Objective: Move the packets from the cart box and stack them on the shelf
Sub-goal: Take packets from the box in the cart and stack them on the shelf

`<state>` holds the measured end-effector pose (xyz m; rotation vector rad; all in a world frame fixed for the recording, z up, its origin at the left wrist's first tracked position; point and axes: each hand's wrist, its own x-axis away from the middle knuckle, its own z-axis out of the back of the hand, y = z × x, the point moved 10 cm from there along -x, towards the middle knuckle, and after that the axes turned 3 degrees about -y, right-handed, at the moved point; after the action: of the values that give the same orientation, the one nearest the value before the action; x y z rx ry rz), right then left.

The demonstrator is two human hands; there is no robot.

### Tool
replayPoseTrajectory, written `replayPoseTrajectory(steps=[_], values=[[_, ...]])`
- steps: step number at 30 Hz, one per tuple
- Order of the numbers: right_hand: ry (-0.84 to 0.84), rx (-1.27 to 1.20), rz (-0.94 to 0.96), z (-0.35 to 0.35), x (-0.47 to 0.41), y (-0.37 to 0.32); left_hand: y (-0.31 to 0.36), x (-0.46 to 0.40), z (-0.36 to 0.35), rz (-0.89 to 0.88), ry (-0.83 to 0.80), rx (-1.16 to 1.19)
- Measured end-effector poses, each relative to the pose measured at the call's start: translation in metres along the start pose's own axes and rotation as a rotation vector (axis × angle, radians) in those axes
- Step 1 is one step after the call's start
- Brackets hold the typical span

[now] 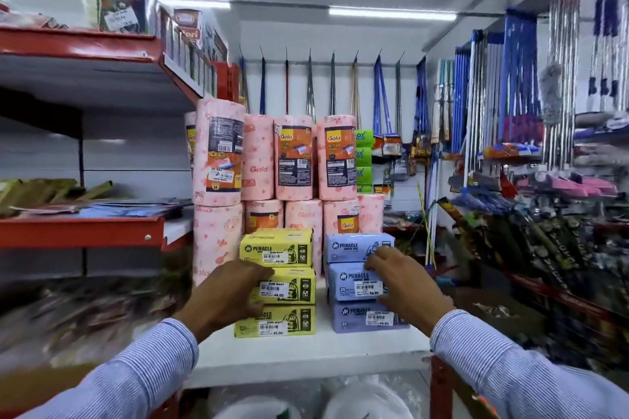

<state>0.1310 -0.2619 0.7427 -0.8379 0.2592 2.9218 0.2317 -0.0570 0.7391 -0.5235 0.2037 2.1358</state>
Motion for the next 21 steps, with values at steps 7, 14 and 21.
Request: replayPoseTrajectory(steps=[7,14,21], values=[[-0.028,-0.038,-0.020,-0.007,-0.006,0.004,-0.003,0.000,-0.002,0.012,0.002,0.008],[-0.055,-0.044,-0.057,-0.014,-0.003,0.006,-0.008,0.001,-0.013,0.084,-0.039,0.013],[0.063,0.056,-0.057,-0.013,0.025,-0.012,0.002,0.014,-0.018,0.068,0.013,-0.065]])
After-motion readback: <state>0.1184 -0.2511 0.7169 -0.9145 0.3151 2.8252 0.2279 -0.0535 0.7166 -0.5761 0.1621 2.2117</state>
